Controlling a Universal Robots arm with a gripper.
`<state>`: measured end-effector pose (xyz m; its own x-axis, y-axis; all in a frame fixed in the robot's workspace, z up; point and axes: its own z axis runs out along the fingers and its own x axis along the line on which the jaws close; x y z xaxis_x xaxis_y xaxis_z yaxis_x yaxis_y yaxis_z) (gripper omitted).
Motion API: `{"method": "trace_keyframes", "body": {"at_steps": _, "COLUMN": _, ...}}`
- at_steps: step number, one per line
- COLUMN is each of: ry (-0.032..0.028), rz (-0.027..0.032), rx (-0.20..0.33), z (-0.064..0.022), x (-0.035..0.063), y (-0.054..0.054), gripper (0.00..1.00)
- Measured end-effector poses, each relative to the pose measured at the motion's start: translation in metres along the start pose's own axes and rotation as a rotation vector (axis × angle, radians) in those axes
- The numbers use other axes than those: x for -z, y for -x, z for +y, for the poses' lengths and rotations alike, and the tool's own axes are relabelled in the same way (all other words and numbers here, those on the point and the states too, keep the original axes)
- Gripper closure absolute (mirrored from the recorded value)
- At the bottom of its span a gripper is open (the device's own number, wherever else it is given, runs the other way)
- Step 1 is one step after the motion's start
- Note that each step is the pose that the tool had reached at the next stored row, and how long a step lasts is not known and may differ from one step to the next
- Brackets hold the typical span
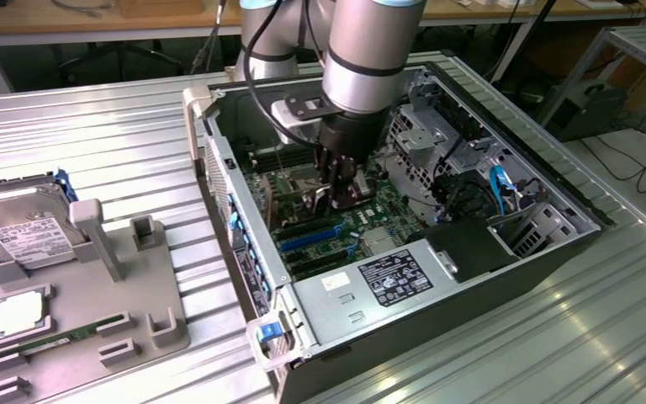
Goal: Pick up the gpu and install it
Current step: 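Insert the gpu into the slot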
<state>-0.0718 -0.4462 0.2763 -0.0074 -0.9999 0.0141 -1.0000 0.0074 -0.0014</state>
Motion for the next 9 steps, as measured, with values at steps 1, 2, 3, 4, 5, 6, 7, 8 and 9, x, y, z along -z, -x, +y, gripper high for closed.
{"method": "trace_keyframes", "body": {"at_steps": 1, "ry": -0.0001, "rz": -0.0001, "rx": 0.0, "z": 0.0001, "x": -0.0003, "y": -0.0003, "gripper": 0.72}}
{"method": "trace_keyframes", "body": {"at_steps": 2, "ry": 0.0, "rz": -0.0001, "rx": 0.0, "z": 0.0002, "x": -0.0004, "y": -0.0008, "gripper": 0.72}}
{"method": "trace_keyframes", "body": {"at_steps": 3, "ry": 0.0, "rz": 0.0, "rx": 0.0, "z": 0.0003, "x": -0.0006, "y": -0.0016, "gripper": 0.72}}
{"method": "trace_keyframes", "body": {"at_steps": 4, "ry": 0.0, "rz": -0.0001, "rx": 0.0, "z": 0.0004, "x": -0.0008, "y": -0.0023, "gripper": 0.72}}
{"method": "trace_keyframes", "body": {"at_steps": 5, "ry": 0.0, "rz": 0.0001, "rx": 0.0, "z": 0.0006, "x": -0.0008, "y": -0.0033, "gripper": 0.72}}
{"method": "trace_keyframes", "body": {"at_steps": 6, "ry": 0.0, "rz": 0.0, "rx": 0.0, "z": 0.0007, "x": -0.0009, "y": -0.0042, "gripper": 0.72}}
{"method": "trace_keyframes", "body": {"at_steps": 7, "ry": -0.0001, "rz": -0.0001, "rx": 0.0, "z": 0.0008, "x": -0.001, "y": -0.0062, "gripper": 0.72}}
{"method": "trace_keyframes", "body": {"at_steps": 8, "ry": 0.0, "rz": 0.0001, "rx": 0.0, "z": 0.0008, "x": -0.001, "y": -0.0071, "gripper": 0.72}}
{"method": "trace_keyframes", "body": {"at_steps": 9, "ry": 0.0, "rz": 0.0, "rx": 0.0, "z": 0.0009, "x": -0.001, "y": -0.0077, "gripper": 0.72}}
